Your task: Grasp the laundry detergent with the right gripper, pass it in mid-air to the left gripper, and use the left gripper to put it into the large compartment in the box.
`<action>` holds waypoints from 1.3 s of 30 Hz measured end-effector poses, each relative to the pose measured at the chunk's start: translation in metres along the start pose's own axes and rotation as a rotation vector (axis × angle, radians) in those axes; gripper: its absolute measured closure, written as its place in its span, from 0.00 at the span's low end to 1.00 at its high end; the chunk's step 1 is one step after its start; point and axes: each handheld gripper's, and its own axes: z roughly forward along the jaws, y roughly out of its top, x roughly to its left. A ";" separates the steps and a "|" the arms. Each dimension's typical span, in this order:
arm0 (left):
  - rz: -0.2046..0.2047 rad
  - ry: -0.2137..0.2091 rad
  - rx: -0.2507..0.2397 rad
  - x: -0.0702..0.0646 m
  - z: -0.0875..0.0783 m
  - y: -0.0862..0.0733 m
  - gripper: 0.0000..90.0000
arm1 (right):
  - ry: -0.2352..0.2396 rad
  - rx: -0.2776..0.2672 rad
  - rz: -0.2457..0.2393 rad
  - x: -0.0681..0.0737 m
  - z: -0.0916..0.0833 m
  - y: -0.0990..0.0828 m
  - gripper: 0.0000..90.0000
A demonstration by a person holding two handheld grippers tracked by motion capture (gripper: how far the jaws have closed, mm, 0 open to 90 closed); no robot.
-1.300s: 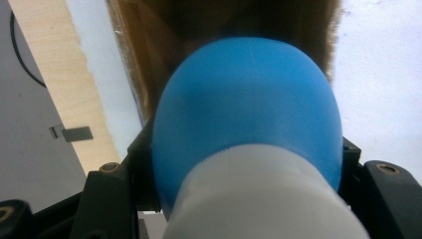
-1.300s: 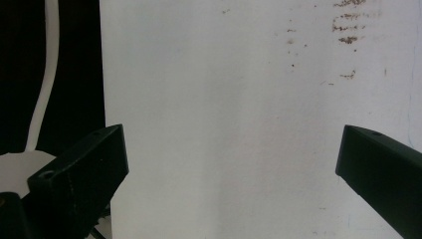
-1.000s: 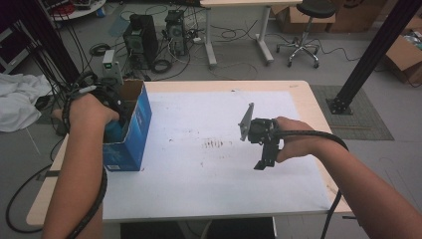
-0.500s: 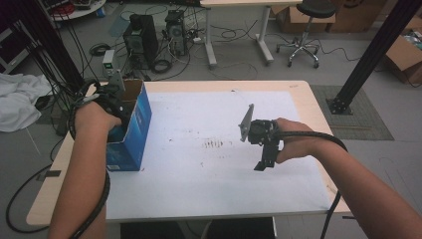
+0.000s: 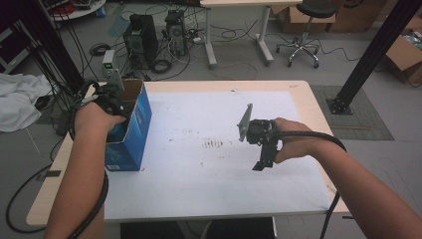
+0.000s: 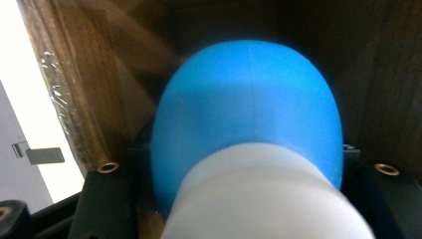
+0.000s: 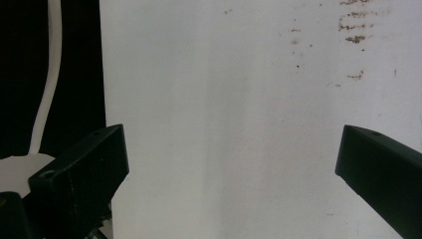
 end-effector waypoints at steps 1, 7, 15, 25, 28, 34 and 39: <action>0.000 -0.001 0.002 0.000 0.000 0.000 0.42 | 0.000 0.001 0.003 0.000 0.000 0.000 0.00; 0.002 -0.007 0.007 0.000 0.001 -0.002 0.38 | 0.003 0.003 0.006 0.002 0.000 -0.001 0.00; 0.013 -0.002 0.007 -0.003 -0.003 -0.002 0.33 | 0.004 -0.001 0.002 0.002 0.001 0.000 0.00; 0.023 0.007 -0.019 -0.004 -0.020 -0.005 0.30 | 0.007 -0.001 -0.001 0.002 0.002 0.001 0.00; 0.022 0.021 -0.021 -0.005 -0.027 -0.007 0.25 | 0.006 -0.003 -0.004 0.002 0.001 0.002 0.00; 0.024 0.035 -0.040 -0.003 -0.042 -0.011 0.25 | 0.005 -0.005 -0.007 0.002 0.001 0.005 0.00; 0.031 0.037 -0.050 -0.005 -0.051 -0.014 0.23 | 0.005 -0.005 -0.013 0.003 0.002 0.007 0.00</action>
